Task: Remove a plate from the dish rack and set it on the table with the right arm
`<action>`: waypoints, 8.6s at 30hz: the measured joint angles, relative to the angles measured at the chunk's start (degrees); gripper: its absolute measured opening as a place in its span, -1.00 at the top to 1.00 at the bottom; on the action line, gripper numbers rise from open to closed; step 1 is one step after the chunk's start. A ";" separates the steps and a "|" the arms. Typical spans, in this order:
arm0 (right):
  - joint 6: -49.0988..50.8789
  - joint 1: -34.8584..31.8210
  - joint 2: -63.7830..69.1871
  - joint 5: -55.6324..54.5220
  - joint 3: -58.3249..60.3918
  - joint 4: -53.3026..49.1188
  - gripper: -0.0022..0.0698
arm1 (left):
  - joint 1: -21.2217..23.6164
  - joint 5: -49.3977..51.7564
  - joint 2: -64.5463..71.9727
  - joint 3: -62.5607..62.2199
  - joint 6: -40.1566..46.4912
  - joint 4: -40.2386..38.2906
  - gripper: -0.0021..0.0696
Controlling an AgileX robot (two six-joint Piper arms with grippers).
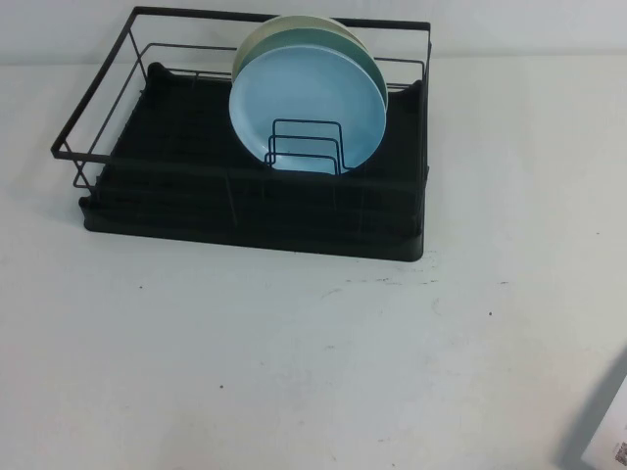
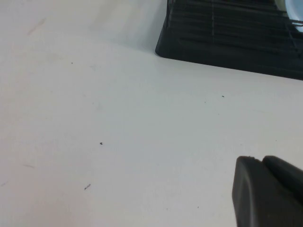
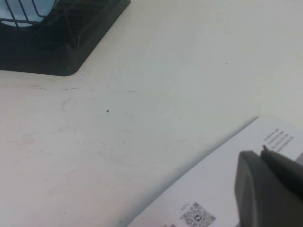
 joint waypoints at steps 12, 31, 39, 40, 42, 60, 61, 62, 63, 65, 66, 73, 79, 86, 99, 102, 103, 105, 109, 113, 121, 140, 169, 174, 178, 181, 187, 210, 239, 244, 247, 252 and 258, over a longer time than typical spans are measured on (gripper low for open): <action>0.00 0.00 0.00 0.00 0.00 3.66 1.00 | 0.00 0.00 0.00 0.00 0.00 0.00 0.95; 0.00 0.00 0.00 -0.95 0.00 14.09 1.00 | 0.00 0.00 0.00 0.00 0.00 0.00 0.95; 0.00 0.00 0.00 -5.78 0.00 28.22 1.00 | 0.00 0.00 0.00 0.00 0.00 0.00 0.95; 0.00 0.00 0.00 -5.78 0.00 28.60 1.00 | 0.00 0.00 0.00 0.00 0.00 0.00 0.95; 0.00 0.00 0.00 -5.87 0.00 29.17 1.00 | 0.00 0.00 0.00 0.00 0.00 0.00 0.95; -1.01 0.00 3.01 -6.48 -2.71 46.55 1.00 | 0.00 0.00 0.00 0.00 0.00 0.00 0.95; -1.10 0.00 5.38 -5.07 -4.63 45.25 1.00 | 0.00 0.00 0.00 0.00 0.00 0.00 0.95; -1.25 0.00 8.27 -3.24 -6.96 43.51 1.00 | 0.00 0.00 0.00 0.00 0.00 0.00 0.95; -1.49 0.00 11.57 -1.46 -9.04 41.85 1.00 | 0.00 0.00 0.00 0.00 0.00 0.00 0.95; -3.00 0.00 19.06 3.58 -14.92 37.99 1.00 | 0.00 0.00 0.00 0.00 0.00 0.00 0.95; -3.92 0.00 22.21 5.61 -18.08 36.50 1.00 | 0.00 0.00 0.00 0.00 0.00 0.00 0.95; -19.81 0.00 46.37 14.14 -37.21 35.33 1.00 | 0.00 0.00 0.00 0.00 0.00 0.00 0.95; -34.64 0.59 61.73 15.27 -49.81 42.54 1.00 | 0.00 0.00 0.00 0.00 0.00 0.00 0.95; -44.44 6.30 78.11 14.83 -64.11 44.24 1.00 | 0.00 0.00 0.00 0.00 0.00 0.00 0.95; -54.58 14.38 97.44 14.83 -84.50 44.24 0.41 | 0.00 0.00 0.00 0.00 0.00 0.00 0.95; -57.88 16.06 100.96 14.64 -87.68 44.24 0.21 | 0.00 0.00 0.00 0.00 0.00 0.00 0.95; -59.12 16.59 102.06 14.50 -88.71 44.24 0.17 | 0.00 0.00 0.00 0.00 0.00 0.00 0.95; -61.41 17.02 103.88 13.68 -90.48 44.24 0.14 | 0.00 0.00 0.00 0.00 0.00 0.00 0.95; -64.77 17.12 107.41 11.91 -93.70 44.24 0.11 | 0.00 0.00 0.00 0.00 0.00 0.00 0.95; -65.49 17.12 110.75 9.94 -97.00 44.13 0.11 | 0.00 0.00 0.00 0.00 0.00 0.00 0.95; -65.73 17.12 116.01 9.65 -102.70 44.13 0.11 | 0.00 0.00 0.00 0.00 0.00 0.00 0.95; -68.54 17.12 118.45 7.13 -105.07 43.29 0.11 | 0.00 0.00 0.00 0.00 0.00 0.00 0.95; -69.28 17.25 121.51 13.12 -111.87 43.62 0.11 | 0.00 0.00 0.00 0.00 0.00 0.00 0.95; -71.43 17.25 121.76 12.10 -112.24 43.62 0.11 | 0.00 0.00 0.00 0.00 0.00 0.00 0.95; -72.67 17.25 122.89 9.67 -112.36 43.62 0.11 | 0.00 0.00 0.00 0.00 0.00 0.00 0.95; -73.36 17.25 123.86 7.76 -112.36 43.62 0.11 | 0.00 0.00 0.00 0.00 0.00 0.00 0.95; -74.09 17.25 125.06 6.48 -112.47 43.62 0.11 | 0.00 0.00 0.00 0.00 0.00 0.00 0.95; -75.39 17.25 126.65 2.79 -112.45 43.61 0.76 | 0.00 0.00 0.00 0.00 0.00 0.00 0.95; -41.12 17.14 105.24 24.94 -112.45 21.58 0.77 | 0.00 0.00 0.00 0.00 0.00 0.00 0.95; -29.07 17.14 101.16 34.93 -112.45 20.50 0.77 | 0.00 0.00 0.00 0.00 0.00 0.00 0.95; -23.07 17.14 99.10 37.97 -110.38 20.40 0.77 | 0.00 0.00 0.00 0.00 0.00 0.00 0.95; -16.86 18.21 94.34 35.61 -100.04 20.26 0.77 | 0.00 0.00 0.00 0.00 0.00 0.00 0.95; -13.97 23.50 89.12 24.34 -80.38 26.35 0.77 | 0.00 0.00 0.00 0.00 0.00 0.00 0.95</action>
